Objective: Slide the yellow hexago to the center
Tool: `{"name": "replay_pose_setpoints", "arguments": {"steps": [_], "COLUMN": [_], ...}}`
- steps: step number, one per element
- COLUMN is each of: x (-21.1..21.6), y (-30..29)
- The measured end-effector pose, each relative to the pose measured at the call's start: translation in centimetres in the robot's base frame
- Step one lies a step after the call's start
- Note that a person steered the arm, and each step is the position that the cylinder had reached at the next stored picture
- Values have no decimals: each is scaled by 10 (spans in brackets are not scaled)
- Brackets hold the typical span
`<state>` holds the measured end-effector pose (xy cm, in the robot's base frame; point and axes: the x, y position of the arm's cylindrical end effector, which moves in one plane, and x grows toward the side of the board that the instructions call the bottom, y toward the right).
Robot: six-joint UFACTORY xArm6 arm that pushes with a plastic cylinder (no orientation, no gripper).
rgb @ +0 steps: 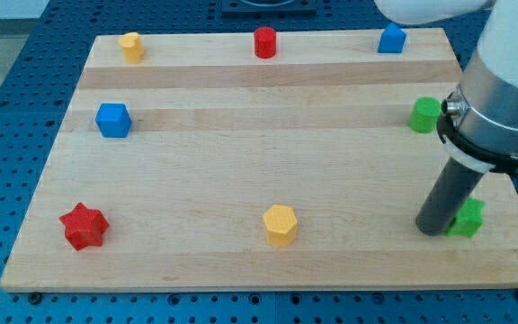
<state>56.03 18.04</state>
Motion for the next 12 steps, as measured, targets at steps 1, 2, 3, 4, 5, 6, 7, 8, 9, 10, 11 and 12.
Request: {"name": "replay_pose_setpoints", "arguments": {"steps": [1,2,3,4,5,6,7,8,9,10,11,12], "x": [1,21,47,53,53,53,48,33,19,-1,-31,-51], "y": [-2,-20,-58,-117,-153,-153,-161,-168,-169,-170,-179,-205]}}
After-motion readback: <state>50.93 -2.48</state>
